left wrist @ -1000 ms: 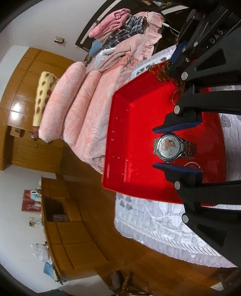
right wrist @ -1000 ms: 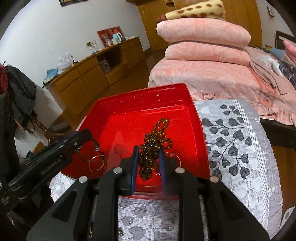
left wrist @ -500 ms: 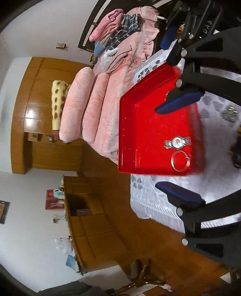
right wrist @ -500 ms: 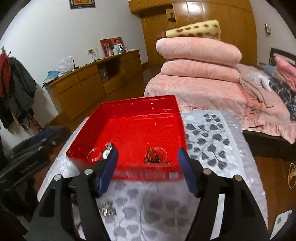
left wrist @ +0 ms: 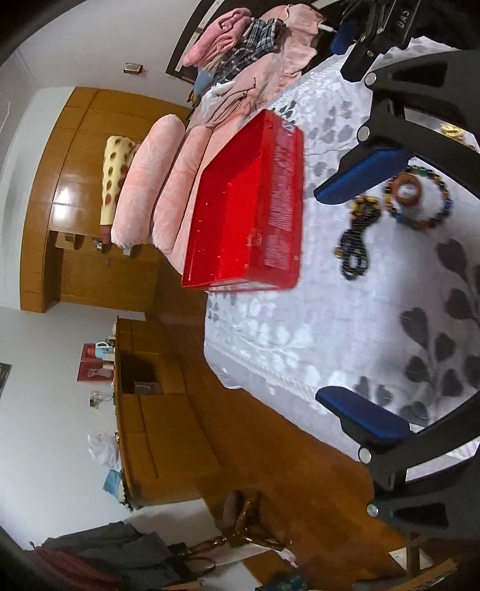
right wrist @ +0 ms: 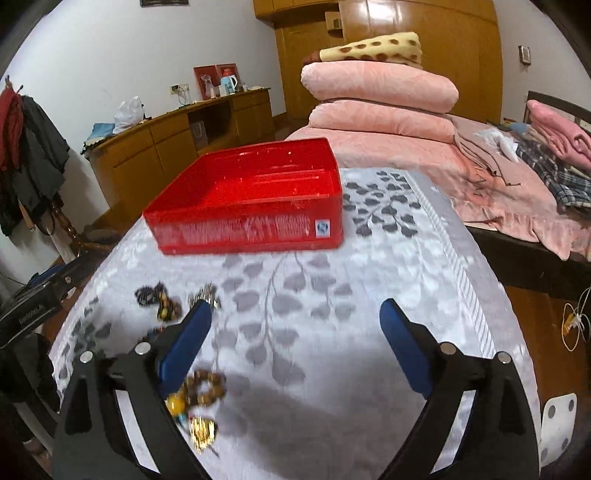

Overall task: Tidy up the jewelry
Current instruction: 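Withdraw both open tools from the red box back over the jewelry, then move the right tool to the gold pendant while the left tool approaches the wooden bead bracelet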

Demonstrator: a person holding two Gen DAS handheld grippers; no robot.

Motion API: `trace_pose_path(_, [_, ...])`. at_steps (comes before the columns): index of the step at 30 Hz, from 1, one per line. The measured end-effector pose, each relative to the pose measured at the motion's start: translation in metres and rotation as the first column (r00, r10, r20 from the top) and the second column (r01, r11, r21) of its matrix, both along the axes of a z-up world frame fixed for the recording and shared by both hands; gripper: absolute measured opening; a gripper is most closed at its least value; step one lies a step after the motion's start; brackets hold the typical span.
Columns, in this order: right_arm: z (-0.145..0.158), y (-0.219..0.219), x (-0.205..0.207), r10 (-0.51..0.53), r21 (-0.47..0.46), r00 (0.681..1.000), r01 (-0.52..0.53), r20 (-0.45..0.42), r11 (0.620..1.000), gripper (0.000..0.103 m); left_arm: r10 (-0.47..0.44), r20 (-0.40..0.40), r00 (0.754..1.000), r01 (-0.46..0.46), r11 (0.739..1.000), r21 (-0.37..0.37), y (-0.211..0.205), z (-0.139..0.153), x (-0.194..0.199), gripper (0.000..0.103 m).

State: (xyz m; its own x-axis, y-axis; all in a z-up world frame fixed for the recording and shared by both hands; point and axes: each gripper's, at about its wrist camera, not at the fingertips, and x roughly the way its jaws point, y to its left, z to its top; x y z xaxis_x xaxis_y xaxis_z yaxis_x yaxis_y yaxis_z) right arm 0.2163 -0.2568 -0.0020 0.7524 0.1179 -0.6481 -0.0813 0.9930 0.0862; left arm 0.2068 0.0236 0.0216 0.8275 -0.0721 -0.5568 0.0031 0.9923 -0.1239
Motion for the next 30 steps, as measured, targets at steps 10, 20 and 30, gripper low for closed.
trace_pose_path(10, [-0.021, 0.02, -0.041, 0.038, -0.069, 0.998, -0.04, -0.041, 0.997, 0.097, -0.014, -0.052, 0.999, 0.016, 0.999, 0.049, 0.001, -0.022, -0.044, 0.097])
trace_pose_path(20, [-0.035, 0.033, -0.068, 0.091, -0.069, 0.993, -0.096, -0.078, 0.993, 0.097, -0.009, -0.104, 0.995, 0.02, 0.995, 0.1, 0.004, -0.041, -0.072, 0.097])
trace_pose_path(30, [-0.05, 0.044, -0.066, 0.138, -0.05, 0.981, -0.146, -0.138, 0.988, 0.062, -0.022, -0.117, 0.993, 0.033, 0.995, 0.096, 0.001, -0.045, -0.079, 0.097])
